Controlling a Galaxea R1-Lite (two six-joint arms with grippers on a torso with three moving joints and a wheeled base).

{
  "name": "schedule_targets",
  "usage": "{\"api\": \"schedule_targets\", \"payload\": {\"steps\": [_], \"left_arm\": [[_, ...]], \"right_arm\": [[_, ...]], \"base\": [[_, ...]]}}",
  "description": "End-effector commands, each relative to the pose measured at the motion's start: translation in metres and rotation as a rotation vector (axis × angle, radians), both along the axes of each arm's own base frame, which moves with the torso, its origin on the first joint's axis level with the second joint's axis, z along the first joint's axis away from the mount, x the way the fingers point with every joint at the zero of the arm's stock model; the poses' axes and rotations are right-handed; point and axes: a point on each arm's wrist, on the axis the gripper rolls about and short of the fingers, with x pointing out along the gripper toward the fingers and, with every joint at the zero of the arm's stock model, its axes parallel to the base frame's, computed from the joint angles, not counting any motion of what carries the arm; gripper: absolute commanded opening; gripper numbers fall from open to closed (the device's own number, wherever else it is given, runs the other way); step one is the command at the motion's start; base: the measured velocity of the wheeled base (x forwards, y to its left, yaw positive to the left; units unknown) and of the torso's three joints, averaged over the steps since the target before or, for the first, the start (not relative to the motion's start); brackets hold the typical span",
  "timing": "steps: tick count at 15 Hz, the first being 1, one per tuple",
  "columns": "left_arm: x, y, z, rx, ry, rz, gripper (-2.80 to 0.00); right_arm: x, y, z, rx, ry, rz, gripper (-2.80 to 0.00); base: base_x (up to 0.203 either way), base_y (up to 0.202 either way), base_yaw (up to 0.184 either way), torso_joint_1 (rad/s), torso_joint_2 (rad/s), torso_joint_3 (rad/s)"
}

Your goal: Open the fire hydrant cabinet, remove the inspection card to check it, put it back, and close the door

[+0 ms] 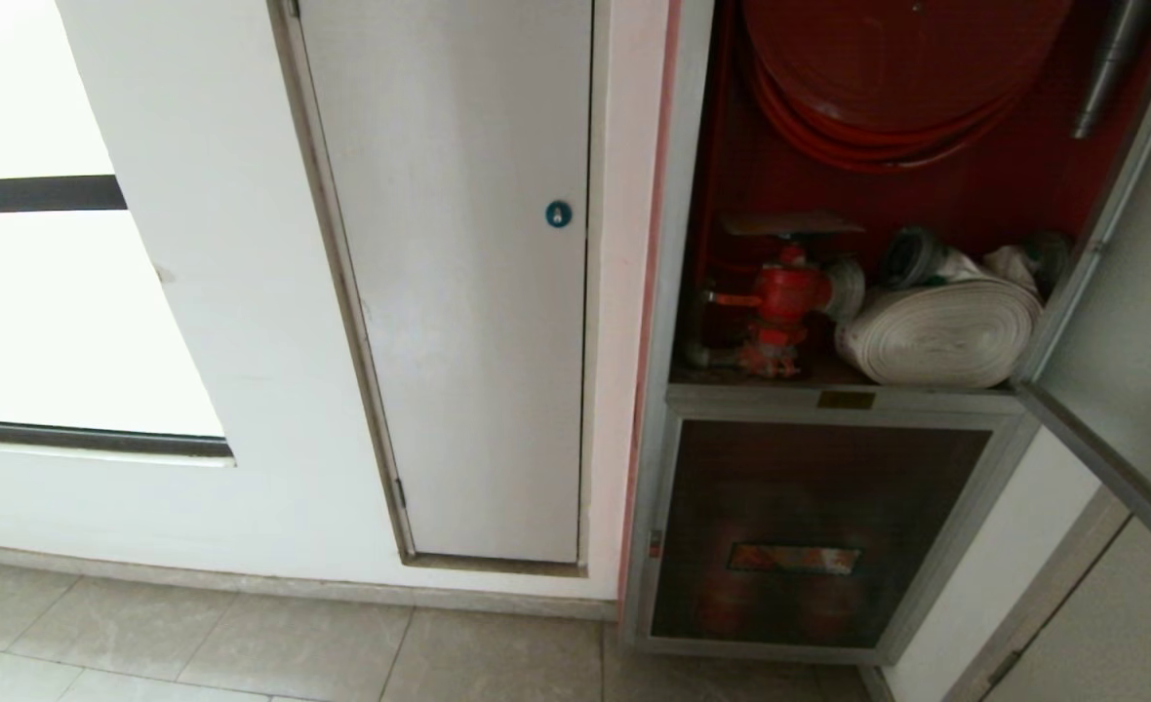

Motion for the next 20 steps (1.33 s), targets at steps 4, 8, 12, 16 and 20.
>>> {"api": "schedule_targets", "payload": {"steps": [4,8,12,16,20], "left_arm": [[0.0000,0.0000,0.0000,0.000,0.000,0.000,-2.80],[0.0001,0.0000,0.0000,0.000,0.001,0.000,-2.80],[0.0001,0.0000,0.0000,0.000,0.001,0.000,-2.80],[0.0001,0.0000,0.0000,0.001,0.001,0.000,-2.80],[0.0000,0.0000,0.0000,0.002,0.000,-0.001,-2.80]], "right_arm": [[0.0005,0.0000,-0.0012,-0.001,0.006,0.000,-2.80],[0.0005,0.0000,-0.0012,-0.001,0.006,0.000,-2.80],[0.0005,0.0000,-0.0012,0.000,0.006,0.000,-2.80],[0.0005,0.0000,-0.0012,-0.001,0.006,0.000,-2.80],[0.0005,0.0000,-0.0012,-0.001,0.006,0.000,-2.80]], "base": [[0.000,0.000,0.000,0.000,0.00,0.000],[0.000,0.000,0.000,0.000,0.00,0.000],[0.000,0.000,0.000,0.000,0.00,0.000],[0.000,0.000,0.000,0.000,0.00,0.000],[0.000,0.000,0.000,0.000,0.00,0.000]]}}
